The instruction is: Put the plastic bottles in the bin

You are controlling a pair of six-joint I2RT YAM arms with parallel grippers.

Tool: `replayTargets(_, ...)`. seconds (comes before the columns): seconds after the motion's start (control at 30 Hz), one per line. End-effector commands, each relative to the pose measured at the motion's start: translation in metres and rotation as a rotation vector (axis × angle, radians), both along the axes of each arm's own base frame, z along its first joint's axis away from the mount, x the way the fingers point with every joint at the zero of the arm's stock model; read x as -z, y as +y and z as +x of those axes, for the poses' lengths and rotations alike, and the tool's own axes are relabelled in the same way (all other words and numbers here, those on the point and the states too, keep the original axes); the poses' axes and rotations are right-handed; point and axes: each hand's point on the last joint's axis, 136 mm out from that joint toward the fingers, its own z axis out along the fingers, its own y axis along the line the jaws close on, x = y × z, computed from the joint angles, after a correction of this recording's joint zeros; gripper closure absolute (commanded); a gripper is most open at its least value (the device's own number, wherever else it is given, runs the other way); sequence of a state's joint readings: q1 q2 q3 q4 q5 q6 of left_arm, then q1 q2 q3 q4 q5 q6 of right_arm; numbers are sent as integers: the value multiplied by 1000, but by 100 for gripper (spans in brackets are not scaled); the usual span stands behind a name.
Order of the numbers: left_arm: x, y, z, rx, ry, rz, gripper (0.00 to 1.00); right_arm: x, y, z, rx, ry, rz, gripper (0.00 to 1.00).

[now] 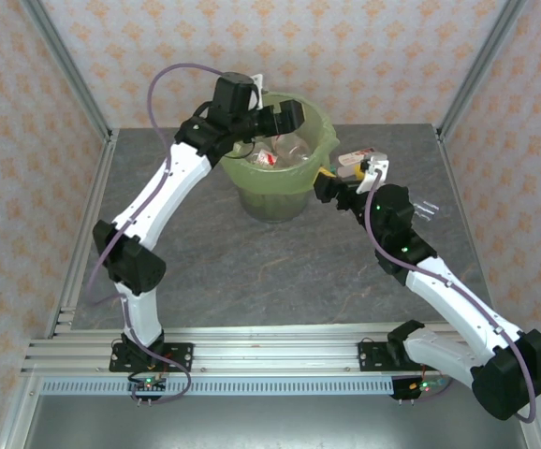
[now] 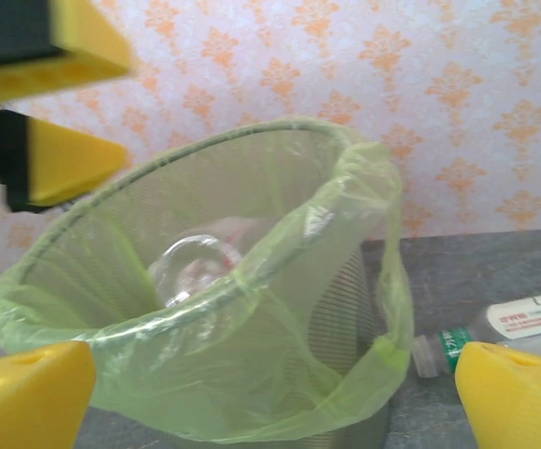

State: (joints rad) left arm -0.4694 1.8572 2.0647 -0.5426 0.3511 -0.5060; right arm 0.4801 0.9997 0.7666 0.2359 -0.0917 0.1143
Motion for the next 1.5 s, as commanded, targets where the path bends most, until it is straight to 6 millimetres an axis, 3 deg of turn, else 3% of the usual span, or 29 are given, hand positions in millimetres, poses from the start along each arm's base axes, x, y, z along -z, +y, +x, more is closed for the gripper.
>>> replayTargets(0.0, -31, 14, -7, -32, -122, 9, 0, 6, -14, 7, 95, 36, 8, 1)
replayTargets(0.07, -32, 23, -10, -56, -131, 23, 0, 11, -21, 12, 128, 75, 9, 1)
replayTargets(0.33, -34, 60, -34, -149, -191, 43, 0, 46, -81, 38, 250, 211, 86, 1)
replayTargets(0.5, -29, 88, -49, -224, -208, 82, 0, 82, -131, 53, 346, 339, 16, 1)
replayTargets(0.57, -24, 97, -55, -245, -212, 97, 0, 97, -142, 57, 344, 397, -12, 1)
replayTargets(0.8, -5, 140, -78, -395, -202, 98, 0, 138, -171, 62, 331, 606, -148, 1)
replayTargets(1.0, 27, 174, -83, -525, -108, 24, 0, 159, -191, 68, 328, 670, -274, 1)
replayTargets(1.17, 48, 189, -84, -575, -41, -14, 0, 180, -211, 76, 352, 796, -282, 1)
replayTargets(1.47, 56, 203, -94, -619, -22, 26, 0, 208, -231, 97, 292, 963, -380, 1)
